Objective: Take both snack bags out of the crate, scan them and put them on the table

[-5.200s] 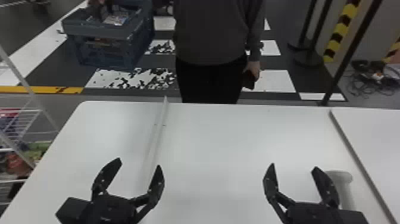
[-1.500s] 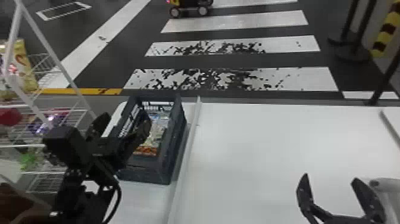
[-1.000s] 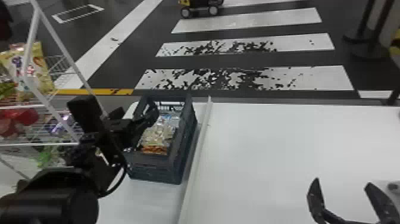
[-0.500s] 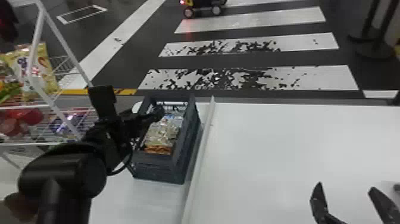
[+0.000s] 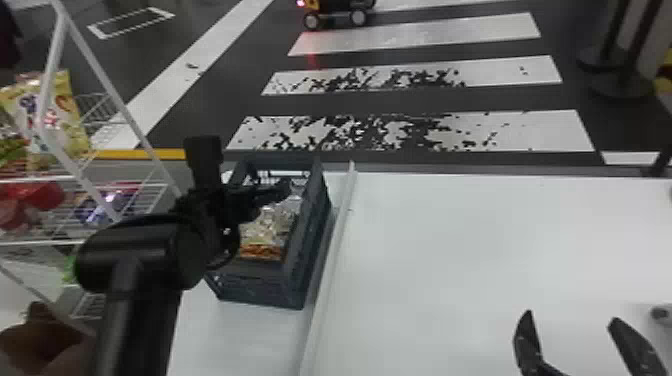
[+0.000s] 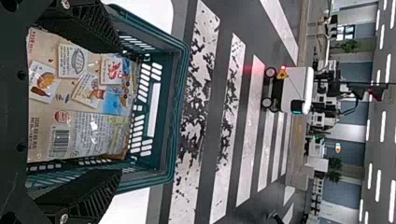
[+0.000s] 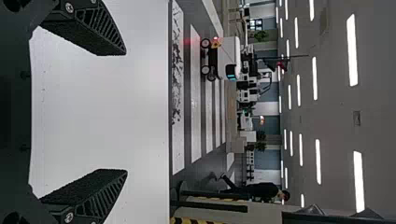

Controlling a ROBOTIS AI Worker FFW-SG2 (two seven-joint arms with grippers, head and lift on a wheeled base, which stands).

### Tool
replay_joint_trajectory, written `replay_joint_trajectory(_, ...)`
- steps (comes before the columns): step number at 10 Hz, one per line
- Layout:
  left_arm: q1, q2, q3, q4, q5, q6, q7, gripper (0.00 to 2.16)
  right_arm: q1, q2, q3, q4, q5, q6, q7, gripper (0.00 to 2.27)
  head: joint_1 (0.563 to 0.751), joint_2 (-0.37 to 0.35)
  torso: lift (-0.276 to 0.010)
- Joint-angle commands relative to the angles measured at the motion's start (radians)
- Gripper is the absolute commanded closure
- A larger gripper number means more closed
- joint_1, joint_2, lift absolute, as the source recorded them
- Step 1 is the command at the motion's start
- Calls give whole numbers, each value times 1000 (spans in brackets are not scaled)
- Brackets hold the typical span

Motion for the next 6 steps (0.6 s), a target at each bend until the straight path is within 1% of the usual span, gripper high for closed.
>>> replay_joint_trajectory(1,-35,0,-27,57,-17,0,-3,76,-3,-1,0,0,0,0,0,93,695,254,-93)
replay_joint_trajectory(2,-42,0,-30,82,-26,0,-1,76,-3,-1,0,0,0,0,0,93,695,249,-93)
replay_joint_trajectory(4,-63,0,-44,138,-61,0,-1,76,-9,-5,2,6,0,0,0,93,695,247,-93)
replay_joint_trajectory(6,-74,0,-44,180,-64,0,-3,76,-12,-6,3,9,0,0,0,93,695,253,-93)
